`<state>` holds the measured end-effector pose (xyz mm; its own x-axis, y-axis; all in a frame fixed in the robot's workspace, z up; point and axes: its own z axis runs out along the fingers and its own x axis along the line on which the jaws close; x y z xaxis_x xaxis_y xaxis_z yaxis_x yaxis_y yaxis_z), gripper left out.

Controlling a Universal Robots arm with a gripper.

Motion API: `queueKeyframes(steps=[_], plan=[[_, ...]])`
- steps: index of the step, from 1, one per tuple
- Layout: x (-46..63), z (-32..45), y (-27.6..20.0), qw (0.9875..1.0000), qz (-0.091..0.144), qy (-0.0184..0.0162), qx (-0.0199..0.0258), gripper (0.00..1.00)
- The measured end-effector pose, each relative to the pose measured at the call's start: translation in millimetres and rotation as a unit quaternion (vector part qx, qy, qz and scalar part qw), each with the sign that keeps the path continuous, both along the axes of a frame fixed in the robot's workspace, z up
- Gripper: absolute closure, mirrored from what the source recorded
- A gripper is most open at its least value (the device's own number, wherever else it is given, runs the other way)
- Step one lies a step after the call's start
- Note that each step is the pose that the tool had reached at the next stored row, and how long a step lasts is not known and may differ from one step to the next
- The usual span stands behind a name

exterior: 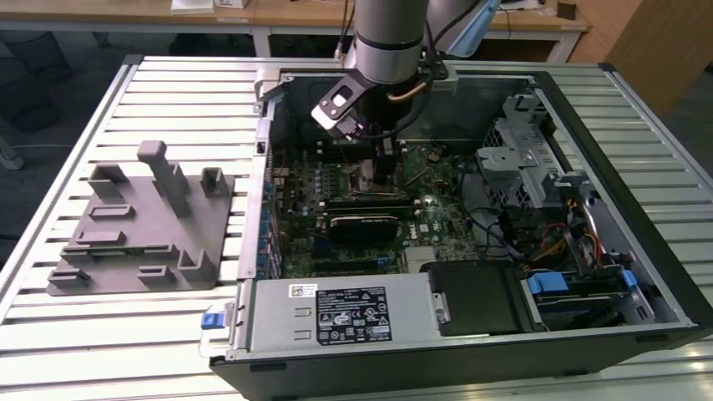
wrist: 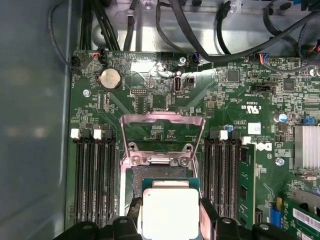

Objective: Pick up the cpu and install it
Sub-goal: 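Place the cpu into insertion slot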

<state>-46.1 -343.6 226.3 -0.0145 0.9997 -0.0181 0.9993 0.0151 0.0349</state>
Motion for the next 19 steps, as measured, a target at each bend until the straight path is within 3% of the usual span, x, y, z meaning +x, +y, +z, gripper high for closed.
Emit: queueKeyframes(steps=[3, 11, 19], plan=[[0.0, -3.3, 0.3, 1.0, 0.0, -0.0025, 0.0, 0.46], [0.0, -12.2, 4.2, 1.0, 0.0, -0.0025, -0.0001, 0.46], [-0.1, -19.8, 4.6, 1.0, 0.0, -0.0024, 0.0, 0.46]])
